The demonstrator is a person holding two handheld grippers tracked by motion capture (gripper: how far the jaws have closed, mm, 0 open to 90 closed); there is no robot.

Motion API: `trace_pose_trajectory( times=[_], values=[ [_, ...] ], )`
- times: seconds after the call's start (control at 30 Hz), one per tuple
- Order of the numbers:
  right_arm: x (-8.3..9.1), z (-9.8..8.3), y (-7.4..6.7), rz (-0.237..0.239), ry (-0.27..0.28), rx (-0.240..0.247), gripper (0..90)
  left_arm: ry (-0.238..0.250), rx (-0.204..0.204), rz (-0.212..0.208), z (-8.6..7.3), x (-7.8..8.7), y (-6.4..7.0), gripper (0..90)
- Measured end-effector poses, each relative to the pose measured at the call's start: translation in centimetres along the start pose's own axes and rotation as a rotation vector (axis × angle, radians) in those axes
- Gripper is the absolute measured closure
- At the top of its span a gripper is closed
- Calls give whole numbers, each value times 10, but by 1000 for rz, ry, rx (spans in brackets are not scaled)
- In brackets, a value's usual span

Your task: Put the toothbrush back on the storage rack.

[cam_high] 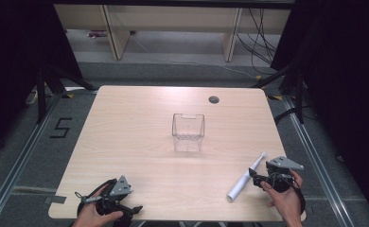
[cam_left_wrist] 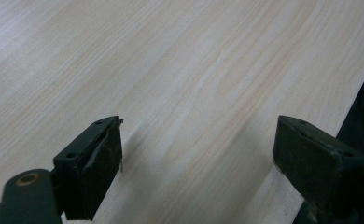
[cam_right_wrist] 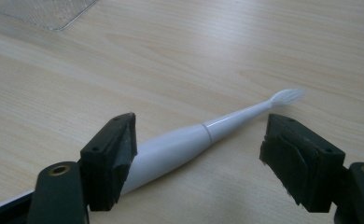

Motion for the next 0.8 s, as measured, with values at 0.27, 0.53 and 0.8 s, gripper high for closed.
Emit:
trace_pose_trajectory(
  times=[0.27,0.53,0.8],
  values=[
    [3,5,-5,7,33,26,274,7,19,-5,-1,-1,0,151],
    [4,11,-14,42,53,41,314,6,13,-2,-1,-1,0,151],
    [5,16,-26,105,76,94,606,-18,4,-11,0,1,0,151]
  ],
)
Point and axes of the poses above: each handheld gripper's, and its own axes: x roughly backward along the jaws, z roughly out of its top, y roughly to its right, the point moved 1 cm from there along -x, roughly forward along the jaws, and after that the axes turned 7 degrees about x, right-handed, at the moved point
